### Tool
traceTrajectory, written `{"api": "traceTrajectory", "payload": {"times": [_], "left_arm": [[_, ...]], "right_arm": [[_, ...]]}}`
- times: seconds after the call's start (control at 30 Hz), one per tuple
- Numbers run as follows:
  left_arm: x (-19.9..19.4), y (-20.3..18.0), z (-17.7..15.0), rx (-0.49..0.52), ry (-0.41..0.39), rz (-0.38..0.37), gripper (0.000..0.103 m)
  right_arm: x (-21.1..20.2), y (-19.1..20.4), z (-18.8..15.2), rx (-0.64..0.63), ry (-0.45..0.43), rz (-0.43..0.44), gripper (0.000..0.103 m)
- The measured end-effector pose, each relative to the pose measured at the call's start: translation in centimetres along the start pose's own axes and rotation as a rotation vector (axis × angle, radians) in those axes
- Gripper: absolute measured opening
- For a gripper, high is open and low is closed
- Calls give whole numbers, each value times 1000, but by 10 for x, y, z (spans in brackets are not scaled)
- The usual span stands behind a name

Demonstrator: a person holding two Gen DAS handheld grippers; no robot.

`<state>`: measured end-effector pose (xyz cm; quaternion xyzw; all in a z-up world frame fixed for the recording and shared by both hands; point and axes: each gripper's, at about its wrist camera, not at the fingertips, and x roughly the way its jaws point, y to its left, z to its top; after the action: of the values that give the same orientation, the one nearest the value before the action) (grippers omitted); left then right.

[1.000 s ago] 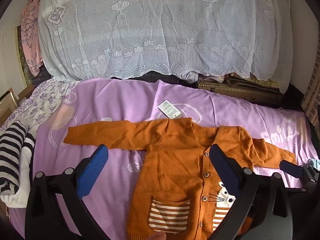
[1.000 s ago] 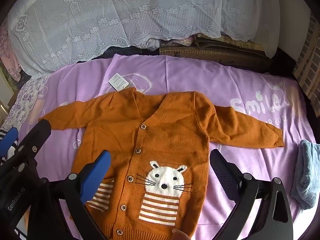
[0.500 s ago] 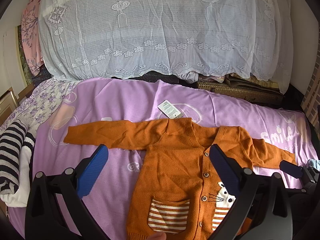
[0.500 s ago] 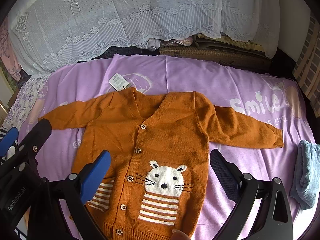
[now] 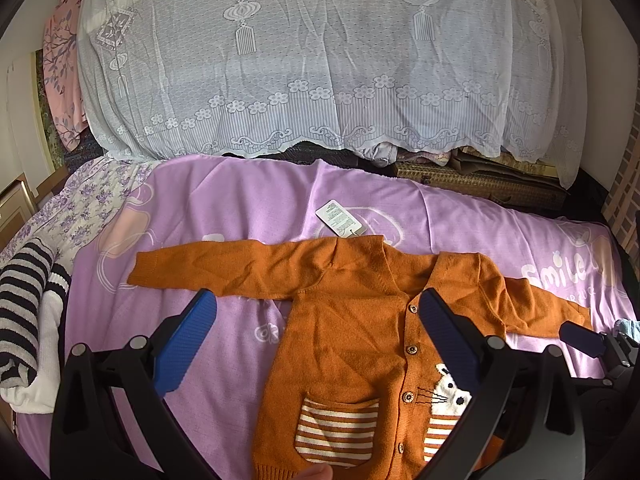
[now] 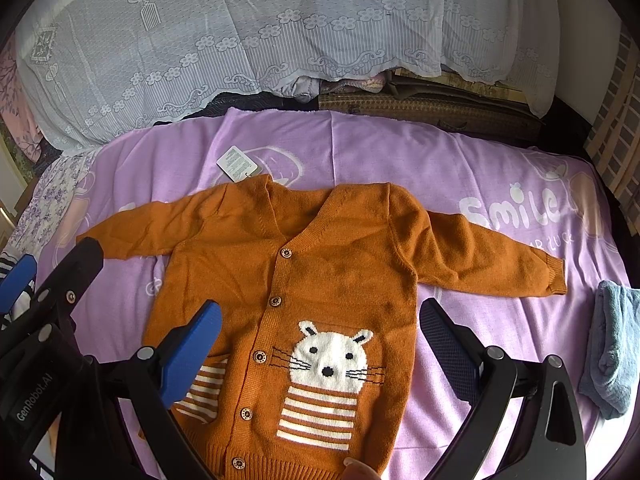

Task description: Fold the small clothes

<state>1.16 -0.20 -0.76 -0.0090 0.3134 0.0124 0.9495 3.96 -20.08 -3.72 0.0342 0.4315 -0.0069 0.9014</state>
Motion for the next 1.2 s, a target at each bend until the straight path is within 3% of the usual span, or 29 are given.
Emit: {"api": "traceTrajectory", "payload": {"times": [0.83, 1.03, 1.13, 1.2], "left_arm": [[-1, 1, -3, 1, 2, -4, 99], [17, 11, -5, -15, 52, -7, 99], [36, 18, -10, -11, 107, -4, 99], [46, 23, -15, -16, 142, -3, 99]], "right_arm": [[-7, -1, 3, -6, -11, 13, 99], [12, -14, 7, 19, 10, 26, 99], [17, -35, 9, 112, -24, 85, 100], [21, -56, 7, 205, -36, 193, 99]]}}
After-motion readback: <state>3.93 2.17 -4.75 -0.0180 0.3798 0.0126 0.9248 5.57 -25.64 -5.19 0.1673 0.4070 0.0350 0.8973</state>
